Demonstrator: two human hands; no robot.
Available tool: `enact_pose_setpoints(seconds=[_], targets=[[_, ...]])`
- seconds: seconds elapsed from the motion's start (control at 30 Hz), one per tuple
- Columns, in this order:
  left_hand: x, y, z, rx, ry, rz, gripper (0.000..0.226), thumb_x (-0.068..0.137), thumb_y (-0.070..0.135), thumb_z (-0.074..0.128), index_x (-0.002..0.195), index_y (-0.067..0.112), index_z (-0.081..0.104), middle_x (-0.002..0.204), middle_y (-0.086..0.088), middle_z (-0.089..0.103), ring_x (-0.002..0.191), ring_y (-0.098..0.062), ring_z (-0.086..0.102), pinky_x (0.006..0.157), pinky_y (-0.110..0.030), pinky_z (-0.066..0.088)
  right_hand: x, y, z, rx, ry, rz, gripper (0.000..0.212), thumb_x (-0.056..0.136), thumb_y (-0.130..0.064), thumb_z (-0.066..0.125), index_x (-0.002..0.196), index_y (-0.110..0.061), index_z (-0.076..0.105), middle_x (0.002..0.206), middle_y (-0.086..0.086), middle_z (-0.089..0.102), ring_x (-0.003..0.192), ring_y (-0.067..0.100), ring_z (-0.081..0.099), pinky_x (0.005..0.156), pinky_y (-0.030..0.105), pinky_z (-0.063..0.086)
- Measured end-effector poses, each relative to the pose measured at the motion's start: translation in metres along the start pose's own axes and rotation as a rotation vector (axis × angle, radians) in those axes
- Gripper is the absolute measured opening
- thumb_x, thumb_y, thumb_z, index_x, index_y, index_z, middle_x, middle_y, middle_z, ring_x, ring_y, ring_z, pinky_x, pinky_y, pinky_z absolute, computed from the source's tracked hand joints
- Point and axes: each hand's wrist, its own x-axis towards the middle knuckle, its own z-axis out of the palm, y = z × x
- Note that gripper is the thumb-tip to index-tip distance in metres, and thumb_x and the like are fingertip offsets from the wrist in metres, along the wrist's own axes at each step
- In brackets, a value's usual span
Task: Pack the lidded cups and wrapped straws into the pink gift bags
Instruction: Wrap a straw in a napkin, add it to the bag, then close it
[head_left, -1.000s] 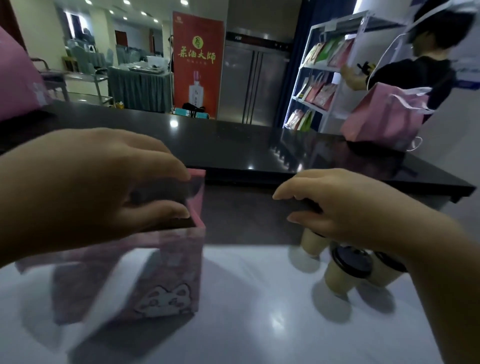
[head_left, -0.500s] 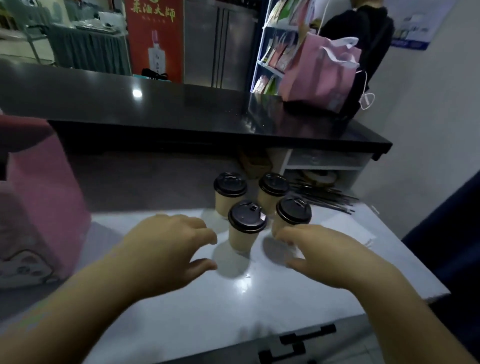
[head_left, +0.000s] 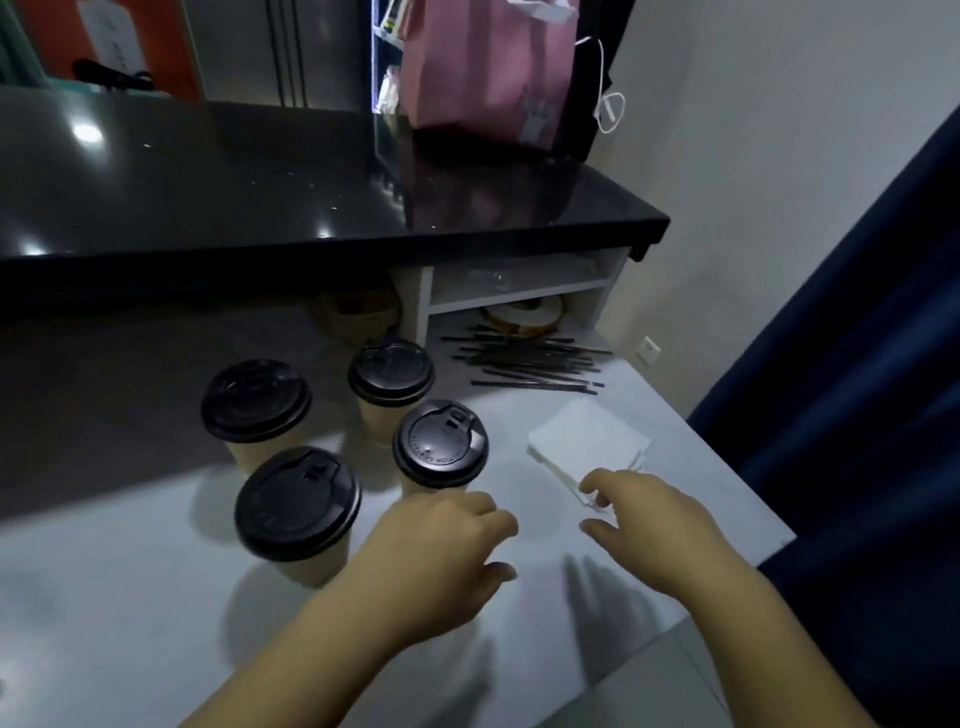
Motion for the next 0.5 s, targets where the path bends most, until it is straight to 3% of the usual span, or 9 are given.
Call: enact_pose_setpoints(seconds=[0.13,0.27,0.4,0.5], targets=[[0.055,0.016,0.027,0.002,-0.072,0.04,0.034,0.09,0.045,0.044,0.116,0.023,0.049,0.114,0.002,0.055,0.104,-0.024,0.051,0.08,-0.036,0.044,0.024,0.038,0.008,0.059,0.096,0.076,0.035,0.092,-0.041,0.051,0.125,-0.032,0.048,0.118,-0.012,0.057,0.1,0.012,0.056,0.077,0.03,0.049],[0.097,0.028,0.058,-0.072,-0.107,-0.046,0.034,0.09,0.042,0.044,0.119,0.025,0.049,0.116,0.003,0.055,0.106,-0.022,0.05,0.081,-0.035,0.044,0.053,0.078,0.021,0.163,0.165,0.082,0.034,0.091,-0.039,0.054,0.124,-0.03,0.051,0.117,-0.009,0.057,0.102,0.014,0.054,0.077,0.031,0.048],[0.129,0.029,0.086,-0.188,0.022,-0.189,0.037,0.09,0.035,0.046,0.125,0.026,0.047,0.125,0.006,0.048,0.114,-0.019,0.044,0.091,-0.031,0.041,0.087,0.113,0.034,0.223,0.177,-0.014,0.038,0.09,-0.035,0.057,0.125,-0.021,0.052,0.121,-0.003,0.052,0.106,0.017,0.051,0.081,0.032,0.047],[0.146,0.03,0.102,-0.197,0.183,-0.277,0.038,0.089,0.027,0.055,0.125,0.017,0.053,0.129,-0.002,0.051,0.121,-0.026,0.042,0.099,-0.03,0.036,0.112,0.133,0.039,0.223,0.13,-0.089,0.049,0.089,-0.04,0.057,0.132,-0.018,0.046,0.125,-0.001,0.047,0.109,0.018,0.046,0.084,0.03,0.045]])
